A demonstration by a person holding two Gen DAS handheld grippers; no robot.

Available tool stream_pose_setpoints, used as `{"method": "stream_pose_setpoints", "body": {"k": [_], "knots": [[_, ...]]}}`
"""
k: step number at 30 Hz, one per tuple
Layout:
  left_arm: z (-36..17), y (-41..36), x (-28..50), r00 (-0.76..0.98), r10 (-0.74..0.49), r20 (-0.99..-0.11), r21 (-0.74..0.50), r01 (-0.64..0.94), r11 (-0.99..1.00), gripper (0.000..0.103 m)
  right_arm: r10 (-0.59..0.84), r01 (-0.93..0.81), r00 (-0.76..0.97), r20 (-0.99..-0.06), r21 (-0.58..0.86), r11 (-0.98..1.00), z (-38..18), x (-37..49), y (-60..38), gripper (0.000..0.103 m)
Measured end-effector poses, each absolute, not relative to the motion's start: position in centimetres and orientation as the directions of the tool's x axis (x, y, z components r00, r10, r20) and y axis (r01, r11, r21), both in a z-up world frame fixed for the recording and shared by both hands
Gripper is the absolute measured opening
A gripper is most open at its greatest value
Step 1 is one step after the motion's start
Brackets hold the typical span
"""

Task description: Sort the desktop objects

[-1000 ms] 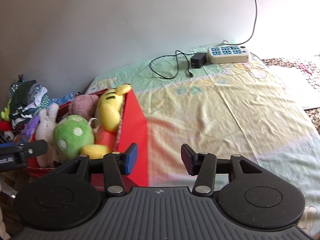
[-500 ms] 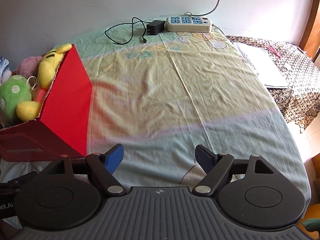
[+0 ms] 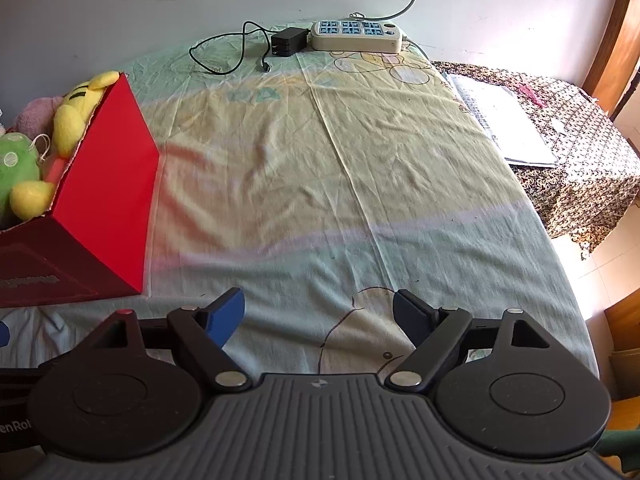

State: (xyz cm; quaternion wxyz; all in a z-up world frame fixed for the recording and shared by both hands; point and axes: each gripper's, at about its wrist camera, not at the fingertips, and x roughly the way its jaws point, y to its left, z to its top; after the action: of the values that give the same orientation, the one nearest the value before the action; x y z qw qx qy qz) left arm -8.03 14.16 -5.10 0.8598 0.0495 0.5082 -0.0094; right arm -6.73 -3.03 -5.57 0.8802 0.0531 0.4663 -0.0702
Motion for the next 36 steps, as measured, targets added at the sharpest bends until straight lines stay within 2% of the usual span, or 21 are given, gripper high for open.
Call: {"method": "stream_pose_setpoints", "body": {"k": [9,16,25,32,36], "knots": [[-5.1,17.8,-7.5,0.478,0.062,-0.876,0.102,0.057,0.993,0.102,-0.059,0.157,0.558,-0.827,0.035,0.987,-5.8,-6.0,0.1,0.083],[-5.1,22.8,-7.2,0.476,0.075,-0.876,0.157,0.134,0.979,0.102,-0.094,0.229,0.544,-0.834,0.040,0.973,-6.4,-6.4,4.0,0.083],[-6.7,29.5,-6.4,0.437,0.041,-0.899,0.137,0.190,0.972,0.102,-0.108,0.264,0.489,-0.866,0.029,0.964,-8.3,-7.9,11.2,0.083],[-6.5,34.8,-6.9,0.462,0.053,-0.885,0.153,0.181,0.971,0.102,-0.052,0.214,0.503,-0.863,0.066,0.975,-8.5,-7.2,17.2,0.083],[-5.4,36.5,-6.6,0.478,0.037,-0.877,0.115,0.135,0.984,0.102,-0.040,0.131,0.514,-0.857,0.032,0.991,-7.3,-6.5,19.6,0.083]]}}
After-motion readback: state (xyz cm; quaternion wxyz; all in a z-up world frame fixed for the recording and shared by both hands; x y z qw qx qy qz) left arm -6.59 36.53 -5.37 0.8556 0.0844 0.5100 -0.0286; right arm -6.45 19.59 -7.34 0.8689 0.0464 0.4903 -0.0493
